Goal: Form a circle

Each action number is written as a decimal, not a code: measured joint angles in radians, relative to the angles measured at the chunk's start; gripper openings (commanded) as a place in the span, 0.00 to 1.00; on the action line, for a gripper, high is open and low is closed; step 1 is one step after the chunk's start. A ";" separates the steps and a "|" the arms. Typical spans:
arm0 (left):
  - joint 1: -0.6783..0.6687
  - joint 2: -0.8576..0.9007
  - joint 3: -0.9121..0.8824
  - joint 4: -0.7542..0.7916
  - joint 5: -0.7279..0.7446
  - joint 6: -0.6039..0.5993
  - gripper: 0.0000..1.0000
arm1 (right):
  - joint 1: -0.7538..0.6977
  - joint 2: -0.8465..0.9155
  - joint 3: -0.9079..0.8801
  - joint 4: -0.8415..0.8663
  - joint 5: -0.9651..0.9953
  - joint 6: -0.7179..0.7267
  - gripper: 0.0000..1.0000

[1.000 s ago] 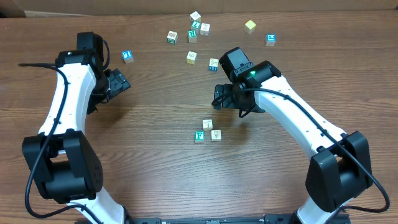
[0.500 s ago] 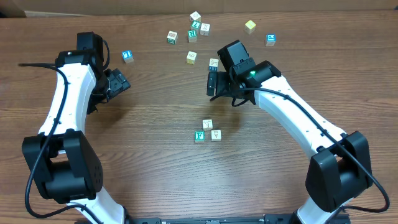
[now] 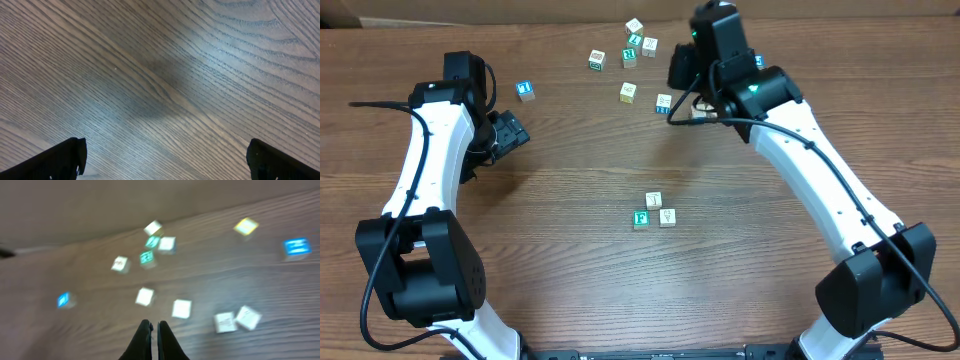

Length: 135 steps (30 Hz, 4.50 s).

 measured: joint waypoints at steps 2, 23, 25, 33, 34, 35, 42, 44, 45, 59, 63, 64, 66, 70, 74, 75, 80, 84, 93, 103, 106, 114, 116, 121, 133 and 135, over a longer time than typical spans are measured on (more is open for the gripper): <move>0.000 0.000 0.000 0.000 0.000 0.000 1.00 | -0.021 0.006 0.000 0.013 0.021 0.000 0.04; 0.000 0.000 0.000 0.000 0.000 0.000 1.00 | -0.176 0.335 0.000 0.118 0.051 0.006 0.07; 0.000 0.000 0.000 0.000 0.000 0.000 1.00 | -0.174 0.350 0.000 0.123 0.027 0.006 0.07; 0.000 0.000 0.000 0.000 0.000 0.000 1.00 | -0.151 0.407 0.000 0.118 -0.045 0.007 0.12; 0.000 0.000 0.000 0.000 0.000 0.000 1.00 | -0.147 0.415 0.000 0.118 -0.052 0.006 0.12; 0.000 0.000 0.000 0.000 0.000 0.000 1.00 | -0.143 0.426 0.000 0.119 -0.061 0.006 0.12; 0.000 0.000 0.000 0.000 0.000 0.000 1.00 | -0.123 0.456 0.000 0.117 -0.157 0.007 0.13; 0.000 0.000 0.000 0.000 0.000 0.000 1.00 | -0.118 0.457 0.000 0.118 -0.178 0.006 0.16; 0.000 0.000 0.000 0.000 0.000 0.000 1.00 | -0.117 0.457 0.000 0.118 -0.184 0.003 0.18; 0.000 0.000 0.000 0.000 0.000 0.000 1.00 | -0.120 0.452 0.037 0.015 -0.211 -0.020 0.64; 0.000 0.000 0.000 0.000 0.000 0.000 1.00 | -0.121 0.417 0.075 -0.041 -0.208 -0.012 0.66; 0.000 0.000 0.000 0.000 0.000 0.000 1.00 | -0.121 0.408 0.080 -0.056 -0.208 -0.007 0.66; 0.000 0.000 0.000 0.000 0.000 0.000 1.00 | -0.120 0.384 0.085 -0.102 -0.208 0.013 0.66; 0.000 0.000 0.000 0.000 0.000 0.000 1.00 | -0.116 0.369 0.085 -0.196 -0.208 0.079 0.66; 0.000 0.000 0.000 0.000 0.000 0.000 1.00 | -0.091 0.369 0.047 -0.210 -0.202 0.168 0.67; 0.000 0.000 0.000 0.000 0.000 0.000 1.00 | -0.085 0.369 0.040 -0.204 -0.196 0.177 0.66; 0.000 0.000 0.000 0.000 0.000 0.000 1.00 | -0.024 0.369 0.006 -0.175 -0.092 0.224 0.66; 0.000 0.000 0.000 0.000 0.000 0.000 1.00 | 0.008 0.369 0.005 -0.167 0.008 0.242 0.67; 0.000 0.000 0.000 0.000 0.000 0.000 1.00 | 0.005 0.375 0.005 -0.155 0.107 0.306 0.65; 0.000 0.000 0.000 0.000 0.000 0.000 0.99 | 0.005 0.395 0.005 -0.155 0.129 0.320 0.34; 0.000 0.000 0.000 0.000 0.000 0.000 1.00 | 0.002 0.395 0.005 -0.188 0.129 0.315 0.23; 0.000 0.000 0.000 0.000 0.000 0.000 1.00 | -0.008 0.395 0.029 -0.229 0.135 0.293 0.23; 0.000 0.000 0.000 0.000 0.000 0.000 1.00 | -0.009 0.394 0.030 -0.229 0.134 0.278 0.23; 0.000 0.000 0.000 0.000 0.000 0.000 1.00 | -0.011 0.394 0.030 -0.261 0.119 0.216 0.23; 0.000 0.000 0.000 0.000 0.000 0.000 1.00 | -0.014 0.394 0.036 -0.325 0.106 0.150 0.61; 0.000 0.000 0.000 0.000 0.000 0.000 1.00 | -0.013 0.394 0.036 -0.327 0.106 0.147 0.58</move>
